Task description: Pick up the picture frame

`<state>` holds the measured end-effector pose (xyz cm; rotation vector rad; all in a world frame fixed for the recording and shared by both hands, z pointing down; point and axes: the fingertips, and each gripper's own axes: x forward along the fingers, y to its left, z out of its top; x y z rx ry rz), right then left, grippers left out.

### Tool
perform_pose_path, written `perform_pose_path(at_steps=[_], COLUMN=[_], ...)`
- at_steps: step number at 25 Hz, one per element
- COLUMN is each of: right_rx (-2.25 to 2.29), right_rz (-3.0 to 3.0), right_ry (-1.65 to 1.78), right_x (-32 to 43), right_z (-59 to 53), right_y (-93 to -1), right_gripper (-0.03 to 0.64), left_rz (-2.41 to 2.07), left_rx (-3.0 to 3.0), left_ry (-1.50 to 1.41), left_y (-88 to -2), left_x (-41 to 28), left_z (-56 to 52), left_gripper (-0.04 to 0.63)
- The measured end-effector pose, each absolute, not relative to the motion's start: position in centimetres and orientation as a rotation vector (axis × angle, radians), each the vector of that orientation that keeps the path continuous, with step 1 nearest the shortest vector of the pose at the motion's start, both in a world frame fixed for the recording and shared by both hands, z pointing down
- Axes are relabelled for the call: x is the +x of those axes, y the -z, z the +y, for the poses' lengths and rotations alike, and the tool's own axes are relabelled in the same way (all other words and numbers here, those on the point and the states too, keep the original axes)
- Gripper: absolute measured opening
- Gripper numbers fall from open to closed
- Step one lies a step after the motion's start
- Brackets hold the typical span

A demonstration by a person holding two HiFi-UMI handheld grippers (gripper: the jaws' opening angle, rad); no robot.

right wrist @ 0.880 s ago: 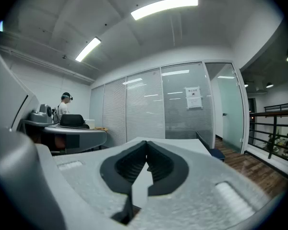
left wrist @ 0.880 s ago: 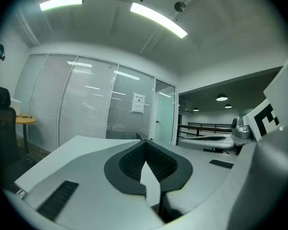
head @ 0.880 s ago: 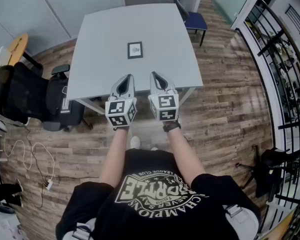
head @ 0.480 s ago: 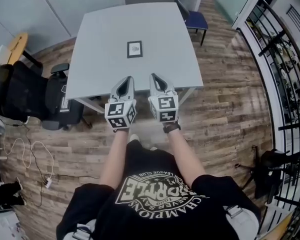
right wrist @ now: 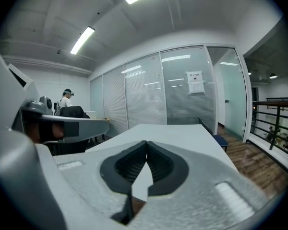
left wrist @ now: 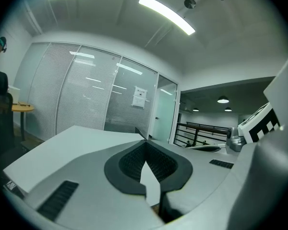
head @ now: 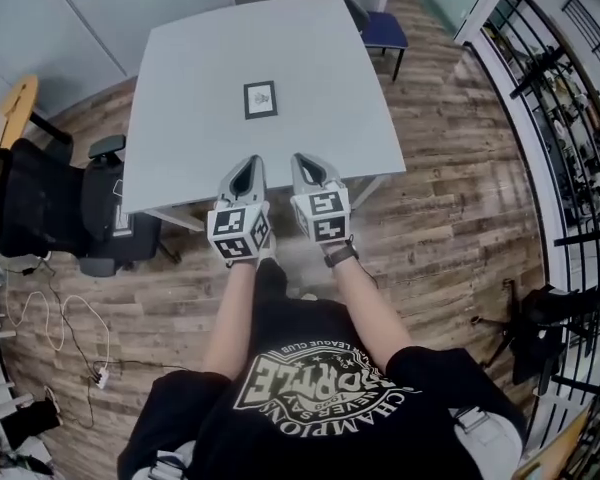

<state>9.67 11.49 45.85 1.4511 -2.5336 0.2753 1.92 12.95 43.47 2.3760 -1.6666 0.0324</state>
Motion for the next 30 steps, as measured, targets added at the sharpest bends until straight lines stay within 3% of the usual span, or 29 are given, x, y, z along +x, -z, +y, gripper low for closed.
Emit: perform_pose_path(at_steps=[30], right_rx=[1.569], right_rz=[-2.429], right_ry=[-0.348], right_x=[-1.9], right_z=[-18.7], right_y=[-46.7], right_gripper=[-0.002], left_rz=[-1.439], left_rx=[2.374], left_ry=[-0.082], left_y=[-47.3], left_x=[-9.4], left_z=[-18.0], left_gripper=[0.006])
